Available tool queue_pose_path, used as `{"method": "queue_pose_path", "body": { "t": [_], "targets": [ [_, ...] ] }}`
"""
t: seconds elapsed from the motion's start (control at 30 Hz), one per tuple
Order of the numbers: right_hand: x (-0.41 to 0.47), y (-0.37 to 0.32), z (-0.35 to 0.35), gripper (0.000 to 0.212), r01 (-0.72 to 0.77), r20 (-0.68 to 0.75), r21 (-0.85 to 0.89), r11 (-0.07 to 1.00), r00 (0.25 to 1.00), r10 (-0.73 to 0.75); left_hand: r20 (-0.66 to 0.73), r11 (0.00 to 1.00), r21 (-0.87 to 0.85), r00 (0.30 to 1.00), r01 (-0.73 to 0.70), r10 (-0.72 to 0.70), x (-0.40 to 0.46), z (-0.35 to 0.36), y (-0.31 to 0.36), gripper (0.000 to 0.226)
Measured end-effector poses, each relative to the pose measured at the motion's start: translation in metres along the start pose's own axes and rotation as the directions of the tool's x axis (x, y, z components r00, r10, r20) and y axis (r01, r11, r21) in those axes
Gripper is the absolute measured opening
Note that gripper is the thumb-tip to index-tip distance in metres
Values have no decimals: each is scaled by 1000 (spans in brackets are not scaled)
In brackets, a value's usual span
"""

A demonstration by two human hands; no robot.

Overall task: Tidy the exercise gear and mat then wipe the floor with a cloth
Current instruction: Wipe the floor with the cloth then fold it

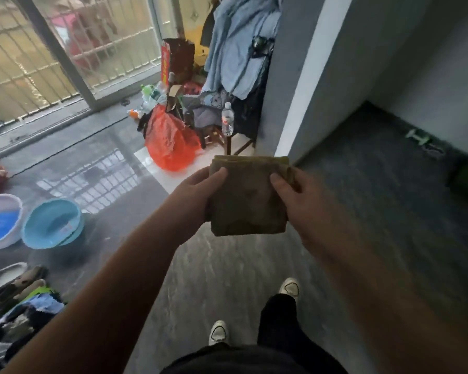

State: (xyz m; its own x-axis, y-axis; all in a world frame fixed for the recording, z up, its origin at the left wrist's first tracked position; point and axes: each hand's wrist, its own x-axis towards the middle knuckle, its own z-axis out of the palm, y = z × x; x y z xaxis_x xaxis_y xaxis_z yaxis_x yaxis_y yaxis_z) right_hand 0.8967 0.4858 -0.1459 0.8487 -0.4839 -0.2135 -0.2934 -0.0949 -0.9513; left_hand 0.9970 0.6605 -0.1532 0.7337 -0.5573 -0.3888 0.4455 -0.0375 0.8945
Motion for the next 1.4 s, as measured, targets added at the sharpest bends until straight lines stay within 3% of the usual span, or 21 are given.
{"method": "queue_pose_path", "body": {
  "t": [0.03, 0.17, 0.37, 0.57, 0.73, 0.9, 1.0, 1.2, 1.4],
  "targets": [
    [-12, 2, -14, 36, -17, -30, 10, 1000, 999, 18, 14, 1000, 12, 1000, 11, -11, -1, 14, -2, 29],
    [-64, 15, -87, 14, -64, -165, 153, 986, 982, 89, 100, 998, 47, 994, 47, -51, -7, 89, -6, 21],
    [-147, 52, -219, 23, 37, -379, 458, 888, 912, 157, 361, 981, 192, 931, -18, -54, -21, 251, -26, 33],
    [-265, 108, -393, 15, 110, -570, 492, 864, 791, 224, 639, 973, 230, 758, -27, -130, -64, 462, -90, 42],
    [-367, 149, -530, 21, 169, -692, 544, 822, 645, 325, 822, 971, 235, 540, -33, -180, -119, 626, -144, 54],
    [-432, 169, -623, 23, 193, -753, 518, 833, 564, 338, 854, 968, 248, 482, -48, -195, -146, 745, -187, 42],
    [-441, 178, -667, 19, 177, -808, 460, 870, 490, 327, 851, 956, 276, 486, -95, -197, -140, 802, -204, 36],
    [-409, 201, -758, 18, 148, -874, 378, 914, 382, 300, 866, 938, 293, 467, -183, -179, -97, 908, -212, 27],
    [-341, 204, -861, 19, 159, -922, 329, 931, 269, 280, 919, 953, 239, 362, -189, -158, -17, 1024, -195, 30]
  ]
}}
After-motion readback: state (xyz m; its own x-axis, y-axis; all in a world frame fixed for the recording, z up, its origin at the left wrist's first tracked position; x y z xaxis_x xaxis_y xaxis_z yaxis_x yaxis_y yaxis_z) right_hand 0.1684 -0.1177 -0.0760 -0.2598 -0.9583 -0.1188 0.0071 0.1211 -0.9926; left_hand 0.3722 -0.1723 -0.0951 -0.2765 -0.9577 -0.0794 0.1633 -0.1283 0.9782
